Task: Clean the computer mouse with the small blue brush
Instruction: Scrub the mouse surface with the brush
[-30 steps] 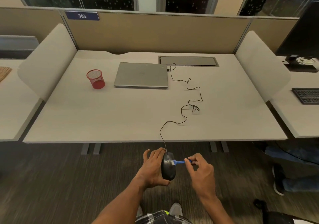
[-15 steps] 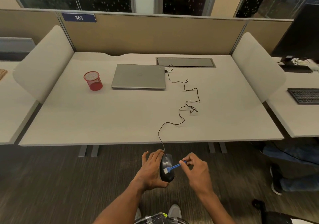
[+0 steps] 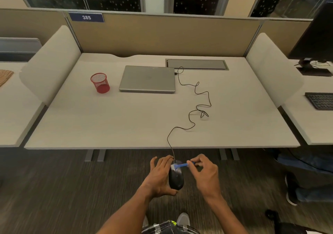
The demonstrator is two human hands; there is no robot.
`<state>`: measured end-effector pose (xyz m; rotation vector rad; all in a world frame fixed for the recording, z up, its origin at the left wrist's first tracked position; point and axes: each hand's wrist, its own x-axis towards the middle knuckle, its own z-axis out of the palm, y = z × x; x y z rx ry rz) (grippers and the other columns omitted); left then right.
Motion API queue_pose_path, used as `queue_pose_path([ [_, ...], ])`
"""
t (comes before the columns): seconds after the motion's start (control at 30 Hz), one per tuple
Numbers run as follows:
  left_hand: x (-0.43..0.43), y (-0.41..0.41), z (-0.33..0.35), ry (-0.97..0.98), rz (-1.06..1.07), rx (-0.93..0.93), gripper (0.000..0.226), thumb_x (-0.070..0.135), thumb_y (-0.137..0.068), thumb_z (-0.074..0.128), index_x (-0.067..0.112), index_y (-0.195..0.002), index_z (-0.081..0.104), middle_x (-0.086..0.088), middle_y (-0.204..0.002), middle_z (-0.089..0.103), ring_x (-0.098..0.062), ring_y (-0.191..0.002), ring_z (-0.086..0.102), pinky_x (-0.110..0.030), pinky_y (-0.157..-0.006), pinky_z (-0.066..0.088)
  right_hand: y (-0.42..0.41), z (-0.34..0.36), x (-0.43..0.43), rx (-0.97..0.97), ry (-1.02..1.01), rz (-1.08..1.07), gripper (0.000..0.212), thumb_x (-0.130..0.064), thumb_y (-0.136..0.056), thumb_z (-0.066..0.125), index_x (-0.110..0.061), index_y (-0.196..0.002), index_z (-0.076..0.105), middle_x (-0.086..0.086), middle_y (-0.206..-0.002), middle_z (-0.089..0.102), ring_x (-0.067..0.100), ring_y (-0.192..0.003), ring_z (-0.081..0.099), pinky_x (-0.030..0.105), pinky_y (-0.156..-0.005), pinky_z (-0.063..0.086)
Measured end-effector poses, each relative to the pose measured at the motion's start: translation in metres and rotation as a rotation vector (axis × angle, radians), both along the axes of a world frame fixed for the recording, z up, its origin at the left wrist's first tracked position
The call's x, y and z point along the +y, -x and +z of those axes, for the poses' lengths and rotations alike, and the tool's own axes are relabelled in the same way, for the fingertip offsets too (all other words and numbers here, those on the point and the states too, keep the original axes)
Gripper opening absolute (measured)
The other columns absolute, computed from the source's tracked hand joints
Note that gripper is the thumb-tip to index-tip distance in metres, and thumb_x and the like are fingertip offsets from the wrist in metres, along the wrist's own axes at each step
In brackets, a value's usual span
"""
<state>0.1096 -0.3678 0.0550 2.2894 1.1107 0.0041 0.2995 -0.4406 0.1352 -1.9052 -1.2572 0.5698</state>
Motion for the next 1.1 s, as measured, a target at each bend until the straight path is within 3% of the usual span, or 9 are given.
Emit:
queue_pose_path([
  [0.23,-0.002,-0.004,0.0,0.0,0.028,-0.013,0.128,0.076,-0.069,0.076,0.022,-0.164,0.01,0.001,-0.169,0.021,-0.019,-0.158,0.015,-0.057,-0.129,-0.01,-0.019,-0.004,0.007,0.009,-0.007,-0.083,0.013,-0.018,-0.092,0.075,-0.022,-0.089,0.063,-0.01,-0.083,0.068,0.003,-0.077,0.068,0.024,-0.066,0.062],
  [0.4,0.0,-0.012,0.003,-0.009,0.039,-0.025,0.126,0.078,-0.07,0.072,0.019,-0.165,0.013,0.0,-0.169,0.022,-0.019,-0.159,0.015,-0.056,-0.129,-0.009,-0.039,-0.004,-0.002,0.079,0.248,0.231,0.015,-0.023,-0.088,0.08,-0.027,-0.084,0.066,-0.008,-0.082,0.072,-0.001,-0.082,0.069,0.02,-0.069,0.058],
  [0.57,0.002,-0.016,0.0,-0.008,0.063,-0.042,0.128,0.081,-0.068,0.074,0.021,-0.164,0.013,0.002,-0.168,0.024,-0.017,-0.157,0.017,-0.054,-0.129,-0.013,-0.059,-0.013,-0.022,0.06,0.062,0.001,0.018,-0.019,-0.089,0.078,-0.029,-0.085,0.064,-0.011,-0.08,0.07,-0.002,-0.082,0.069,0.029,-0.065,0.063],
  [0.73,-0.001,-0.024,-0.005,-0.021,0.076,-0.029,0.128,0.087,-0.067,0.07,0.024,-0.164,0.014,0.004,-0.168,0.024,-0.017,-0.157,0.018,-0.056,-0.129,-0.009,-0.074,-0.019,-0.026,0.117,0.158,0.154,0.015,-0.023,-0.088,0.08,-0.03,-0.084,0.067,-0.013,-0.082,0.072,0.004,-0.083,0.072,0.027,-0.07,0.063],
  [0.97,-0.002,-0.038,-0.006,-0.035,0.091,-0.02,0.128,0.085,-0.067,0.072,0.025,-0.163,0.014,0.005,-0.168,0.024,-0.016,-0.157,0.017,-0.055,-0.129,-0.01,-0.088,-0.023,-0.031,0.098,0.1,0.095,0.016,-0.02,-0.089,0.078,-0.03,-0.085,0.066,-0.015,-0.082,0.071,0.004,-0.083,0.071,0.026,-0.07,0.062],
  [1.1,-0.008,-0.047,-0.005,-0.049,0.106,-0.023,0.126,0.083,-0.067,0.073,0.025,-0.163,0.015,0.006,-0.168,0.023,-0.016,-0.157,0.017,-0.055,-0.129,-0.011,-0.095,-0.019,-0.025,0.125,-0.006,-0.068,0.014,-0.017,-0.09,0.076,-0.026,-0.088,0.066,-0.011,-0.085,0.071,0.003,-0.081,0.071,0.026,-0.068,0.062],
])
